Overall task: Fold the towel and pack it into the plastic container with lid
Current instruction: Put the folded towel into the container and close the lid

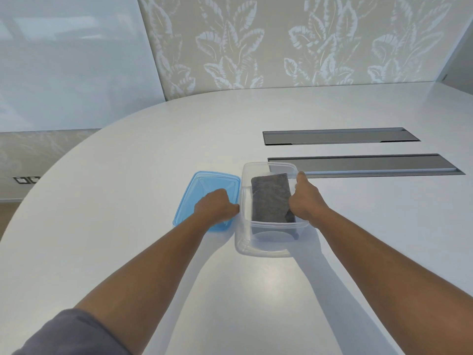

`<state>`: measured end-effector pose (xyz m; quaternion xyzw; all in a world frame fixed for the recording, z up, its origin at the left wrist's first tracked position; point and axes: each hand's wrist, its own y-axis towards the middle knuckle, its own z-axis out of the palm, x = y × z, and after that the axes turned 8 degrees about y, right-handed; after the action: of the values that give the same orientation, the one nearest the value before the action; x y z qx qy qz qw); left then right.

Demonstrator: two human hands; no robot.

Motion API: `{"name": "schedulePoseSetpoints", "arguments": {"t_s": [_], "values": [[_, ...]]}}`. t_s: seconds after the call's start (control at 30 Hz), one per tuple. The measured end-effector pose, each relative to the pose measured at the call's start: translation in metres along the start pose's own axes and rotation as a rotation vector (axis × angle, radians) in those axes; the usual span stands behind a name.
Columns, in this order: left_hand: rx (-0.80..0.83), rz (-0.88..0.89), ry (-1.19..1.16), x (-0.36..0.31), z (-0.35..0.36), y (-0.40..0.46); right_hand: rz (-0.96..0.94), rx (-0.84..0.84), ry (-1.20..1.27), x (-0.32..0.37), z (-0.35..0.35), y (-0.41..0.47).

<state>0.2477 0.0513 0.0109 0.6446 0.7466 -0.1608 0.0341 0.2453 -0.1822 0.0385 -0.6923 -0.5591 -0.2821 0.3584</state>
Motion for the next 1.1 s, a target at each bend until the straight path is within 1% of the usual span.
{"name": "schedulePoseSetpoints", "arguments": {"t_s": [0.07, 0.13, 0.3, 0.37, 0.5, 0.7, 0.8, 0.9, 0.97, 1.1], "values": [[0.015, 0.051, 0.066, 0.001, 0.004, -0.001, -0.001, -0.002, -0.010, 0.000, 0.000, 0.000], [-0.003, 0.092, 0.100, 0.001, 0.007, -0.003, 0.001, -0.003, -0.013, 0.000, 0.000, 0.001], [-0.017, 0.112, 0.095, -0.006, 0.000, -0.009, 0.000, -0.006, -0.007, 0.000, 0.000, 0.001], [-0.065, 0.098, 0.051, -0.006, -0.009, -0.010, -0.001, -0.007, -0.008, 0.000, 0.000, 0.001], [-0.180, 0.130, 0.065, -0.005, -0.042, -0.008, -0.005, -0.009, -0.013, 0.000, 0.000, 0.001], [-0.267, 0.107, -0.207, -0.008, -0.096, -0.012, -0.004, -0.007, 0.004, -0.001, 0.001, 0.002], [-0.324, 0.163, -0.421, -0.018, -0.121, -0.023, -0.004, -0.004, 0.008, -0.002, 0.001, 0.003], [-0.400, 0.238, -0.565, -0.030, -0.142, -0.040, -0.004, -0.003, 0.018, -0.002, 0.002, 0.005], [-0.403, 0.281, -0.649, -0.039, -0.151, -0.049, -0.003, -0.001, 0.027, -0.003, 0.002, 0.006], [-0.331, 0.299, -0.872, -0.051, -0.151, -0.056, -0.007, 0.004, 0.055, -0.005, 0.002, 0.007]]}}
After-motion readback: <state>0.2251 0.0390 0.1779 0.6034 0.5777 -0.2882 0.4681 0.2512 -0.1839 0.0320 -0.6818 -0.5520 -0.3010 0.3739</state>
